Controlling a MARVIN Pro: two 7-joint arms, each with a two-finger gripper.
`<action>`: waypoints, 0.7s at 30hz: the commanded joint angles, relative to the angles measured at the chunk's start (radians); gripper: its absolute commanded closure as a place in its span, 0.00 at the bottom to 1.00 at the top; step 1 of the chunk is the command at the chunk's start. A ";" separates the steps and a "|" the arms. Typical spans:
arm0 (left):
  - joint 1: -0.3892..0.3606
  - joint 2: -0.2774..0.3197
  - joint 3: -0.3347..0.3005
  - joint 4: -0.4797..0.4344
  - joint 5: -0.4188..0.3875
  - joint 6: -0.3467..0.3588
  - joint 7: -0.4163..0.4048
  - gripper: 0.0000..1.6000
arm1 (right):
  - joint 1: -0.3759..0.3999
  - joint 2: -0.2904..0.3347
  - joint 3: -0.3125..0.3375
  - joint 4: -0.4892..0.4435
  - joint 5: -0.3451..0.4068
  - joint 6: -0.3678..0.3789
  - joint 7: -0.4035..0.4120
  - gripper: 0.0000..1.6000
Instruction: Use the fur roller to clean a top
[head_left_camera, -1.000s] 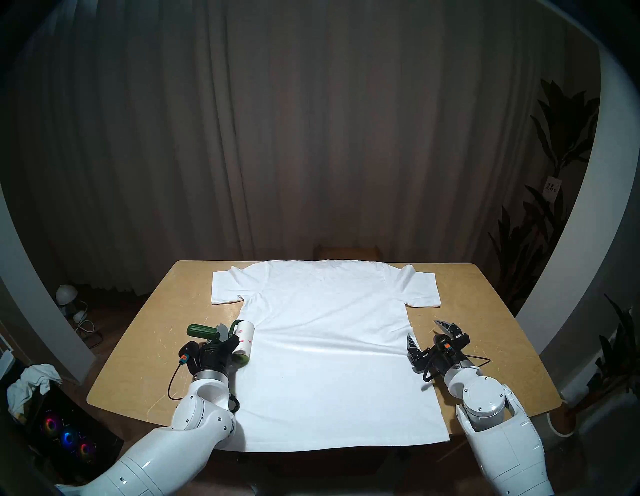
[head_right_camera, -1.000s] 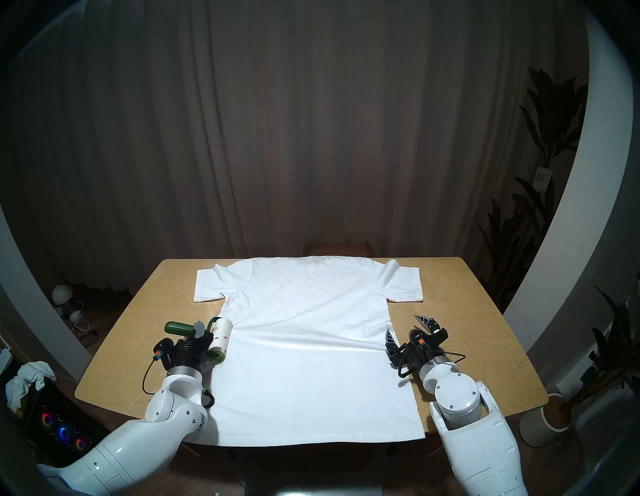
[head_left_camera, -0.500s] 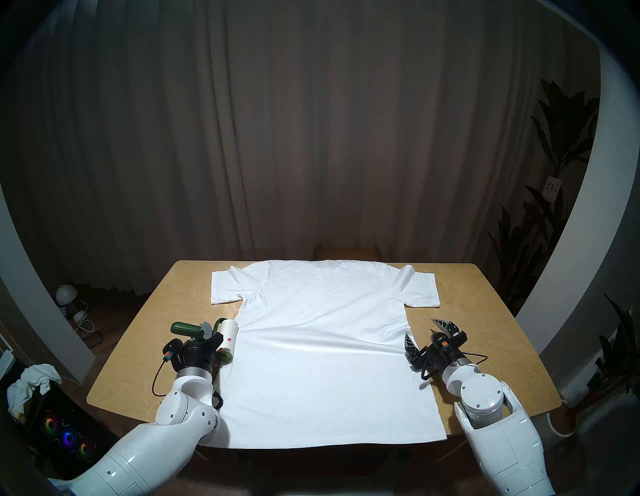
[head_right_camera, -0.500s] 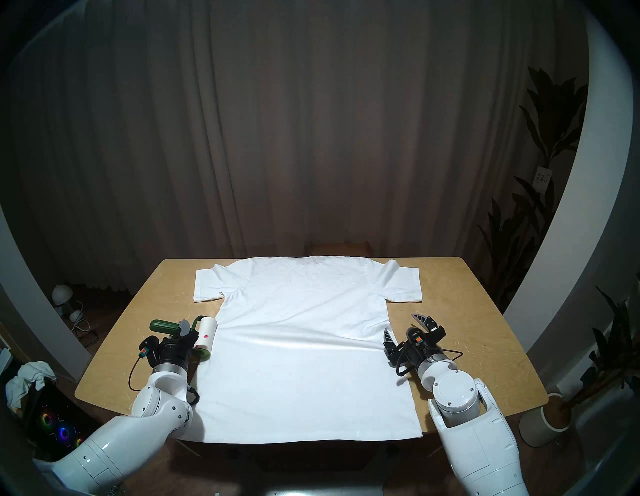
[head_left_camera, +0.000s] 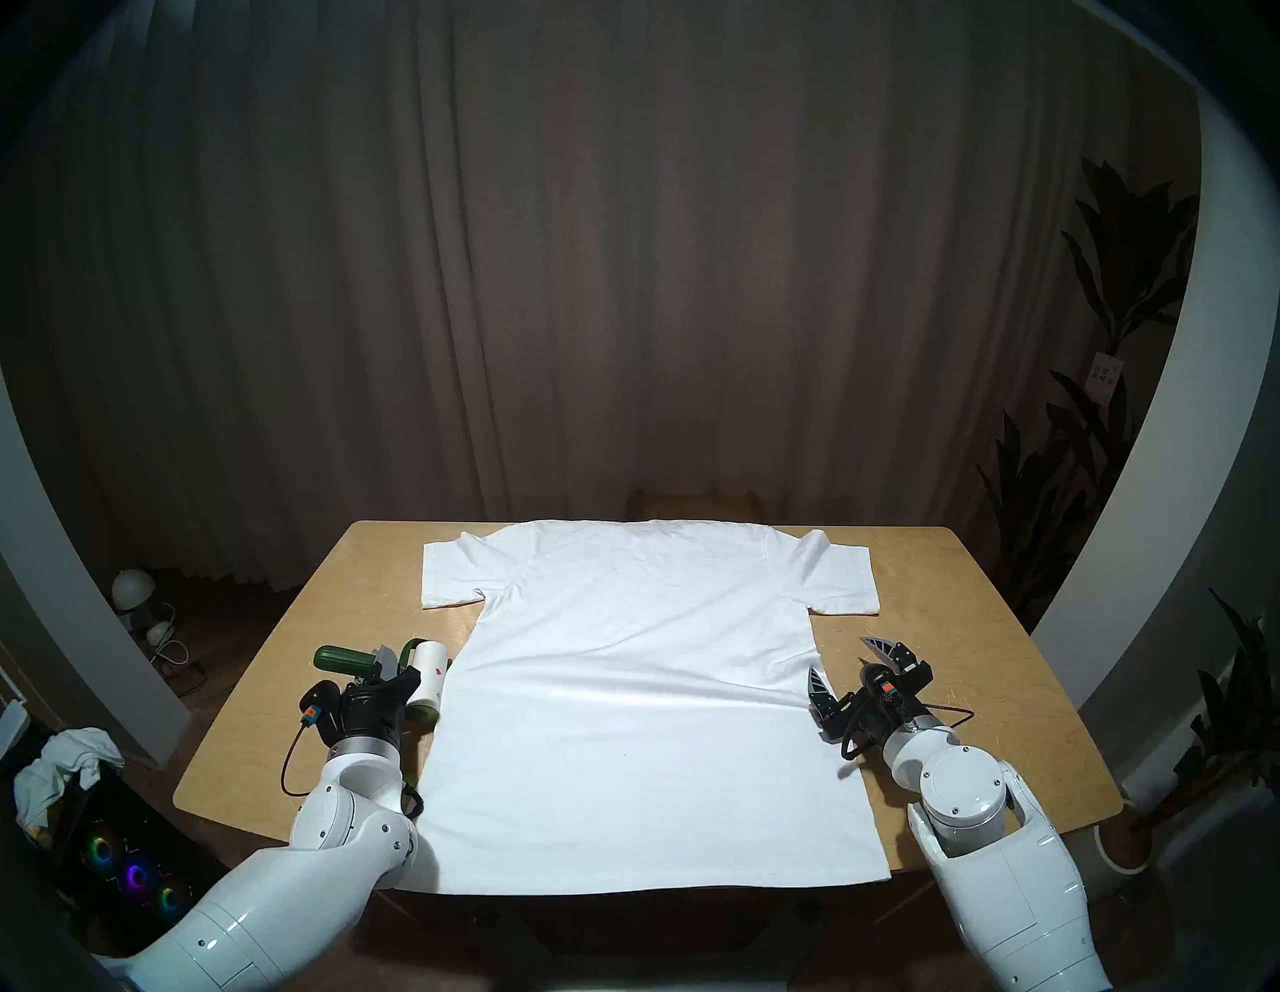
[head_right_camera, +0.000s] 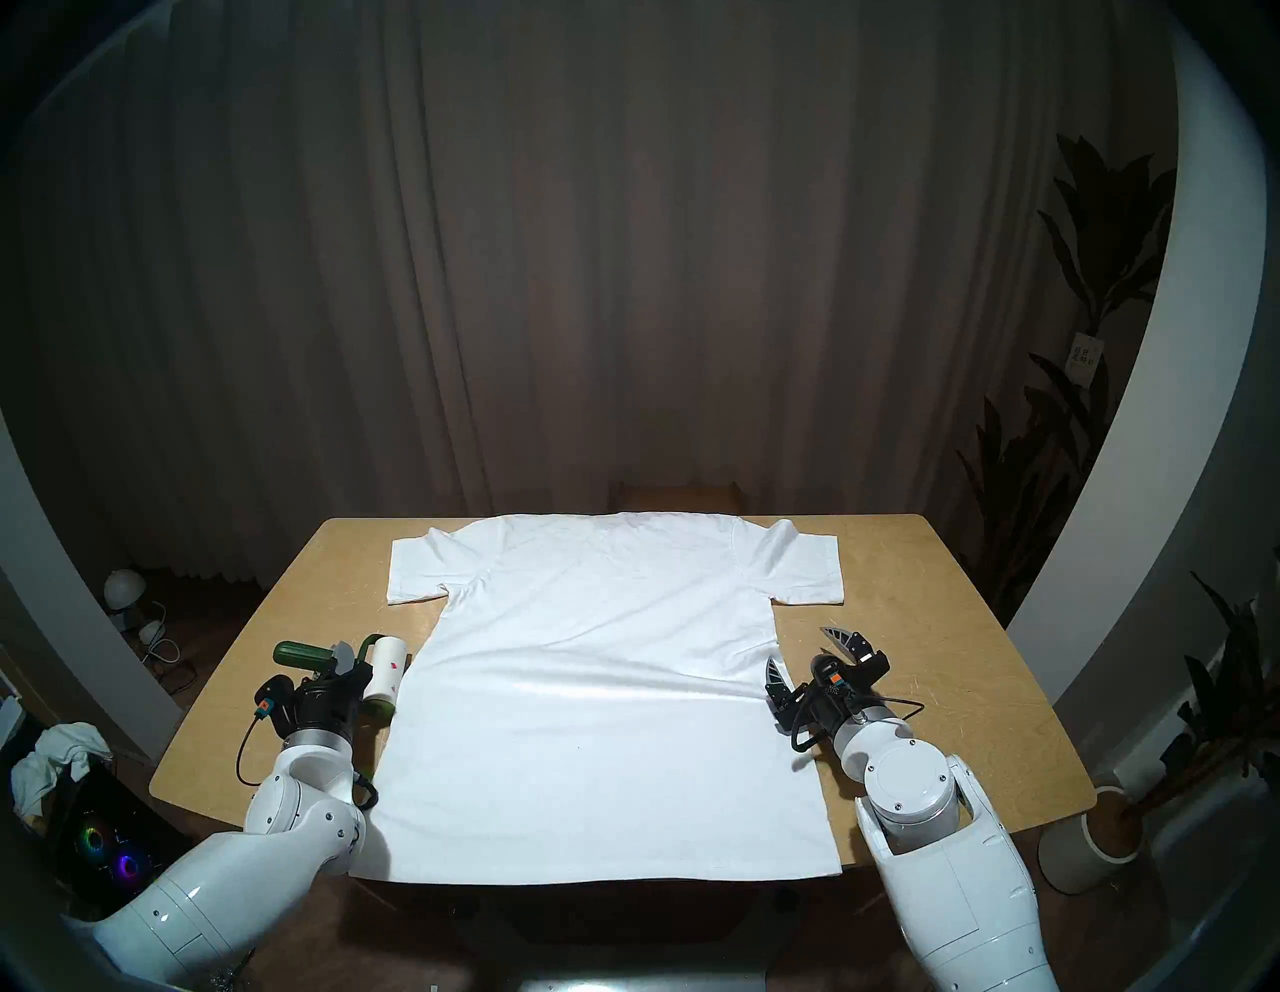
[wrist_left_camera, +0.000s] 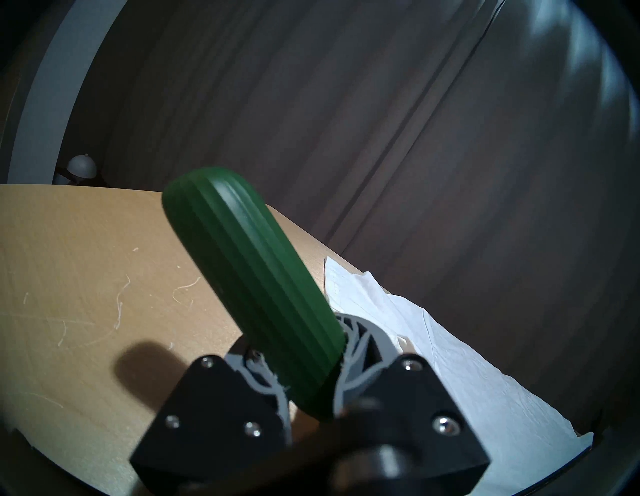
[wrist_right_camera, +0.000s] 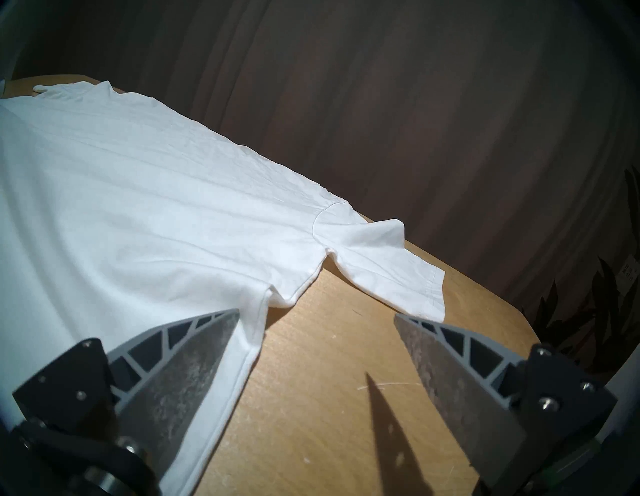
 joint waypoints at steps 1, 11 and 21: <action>0.029 0.031 -0.015 0.012 0.014 -0.009 0.012 1.00 | -0.024 0.000 -0.010 0.046 -0.010 0.024 0.004 0.00; 0.064 0.083 -0.066 -0.011 -0.164 -0.008 -0.164 1.00 | -0.012 0.000 -0.010 0.054 0.003 0.018 0.011 0.00; 0.093 0.098 -0.149 -0.070 -0.379 0.025 -0.325 1.00 | -0.003 -0.030 0.007 0.071 0.064 -0.030 0.007 0.00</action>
